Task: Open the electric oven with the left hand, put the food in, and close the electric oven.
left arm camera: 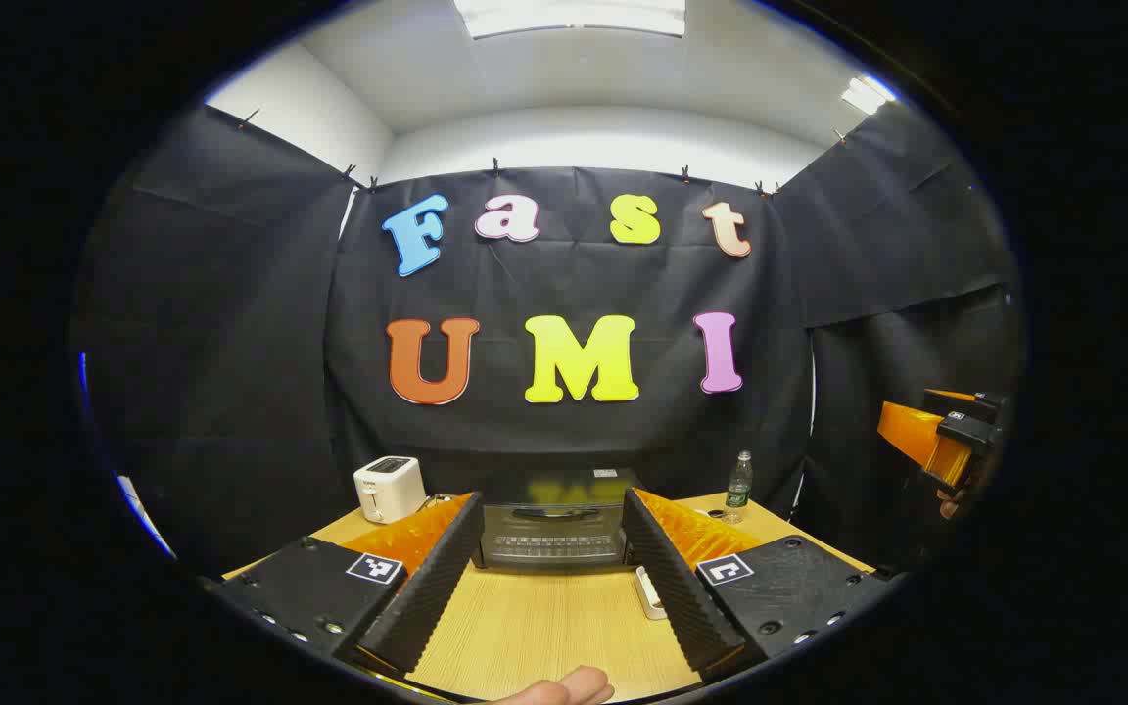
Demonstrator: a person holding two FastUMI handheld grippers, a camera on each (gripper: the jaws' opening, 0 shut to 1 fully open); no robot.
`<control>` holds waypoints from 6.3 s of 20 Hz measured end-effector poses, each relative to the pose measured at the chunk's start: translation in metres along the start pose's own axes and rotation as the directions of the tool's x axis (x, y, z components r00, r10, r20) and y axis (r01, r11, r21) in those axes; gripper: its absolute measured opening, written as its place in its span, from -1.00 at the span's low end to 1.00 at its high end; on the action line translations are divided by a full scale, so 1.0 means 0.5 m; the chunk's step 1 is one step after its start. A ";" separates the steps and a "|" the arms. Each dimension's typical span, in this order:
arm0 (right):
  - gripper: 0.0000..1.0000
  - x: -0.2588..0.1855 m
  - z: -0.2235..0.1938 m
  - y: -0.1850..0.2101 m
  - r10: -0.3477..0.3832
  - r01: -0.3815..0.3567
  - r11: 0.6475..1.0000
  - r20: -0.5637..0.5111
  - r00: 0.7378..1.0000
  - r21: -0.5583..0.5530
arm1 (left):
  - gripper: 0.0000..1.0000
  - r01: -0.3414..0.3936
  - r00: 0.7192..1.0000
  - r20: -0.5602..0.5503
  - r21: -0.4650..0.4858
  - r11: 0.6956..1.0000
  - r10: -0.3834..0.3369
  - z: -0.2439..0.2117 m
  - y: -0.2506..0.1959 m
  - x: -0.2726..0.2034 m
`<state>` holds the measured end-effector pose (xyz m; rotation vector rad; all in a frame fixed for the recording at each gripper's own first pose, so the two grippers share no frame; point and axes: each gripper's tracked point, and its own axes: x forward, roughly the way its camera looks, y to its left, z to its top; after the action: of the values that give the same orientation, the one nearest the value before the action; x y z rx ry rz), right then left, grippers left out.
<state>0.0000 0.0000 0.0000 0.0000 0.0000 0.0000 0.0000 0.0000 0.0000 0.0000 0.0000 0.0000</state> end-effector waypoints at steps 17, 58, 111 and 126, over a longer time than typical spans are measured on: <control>0.93 0.066 -0.030 -0.028 -0.003 0.003 1.000 0.003 1.000 0.014 | 0.86 0.016 0.999 -0.043 -0.028 0.999 -0.018 -0.039 -0.020 0.162; 0.93 0.202 -0.107 -0.169 -0.053 0.055 0.998 -0.106 0.993 0.010 | 0.96 -0.055 0.885 -0.465 -0.029 0.998 0.035 -0.391 0.022 0.556; 0.86 0.429 -0.488 0.025 0.352 -0.238 0.936 -0.641 0.682 0.261 | 0.91 -0.163 0.980 -0.107 0.066 0.984 0.170 -0.179 0.071 0.132; 0.75 0.430 -0.659 0.157 0.653 -0.106 0.754 -0.721 0.231 0.648 | 0.92 -0.168 0.976 -0.115 0.146 0.975 0.186 -0.164 0.045 0.084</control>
<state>0.2150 0.0783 -0.3297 0.5287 1.2378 0.5564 0.0419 0.0225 -0.0822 0.1366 0.1282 0.1788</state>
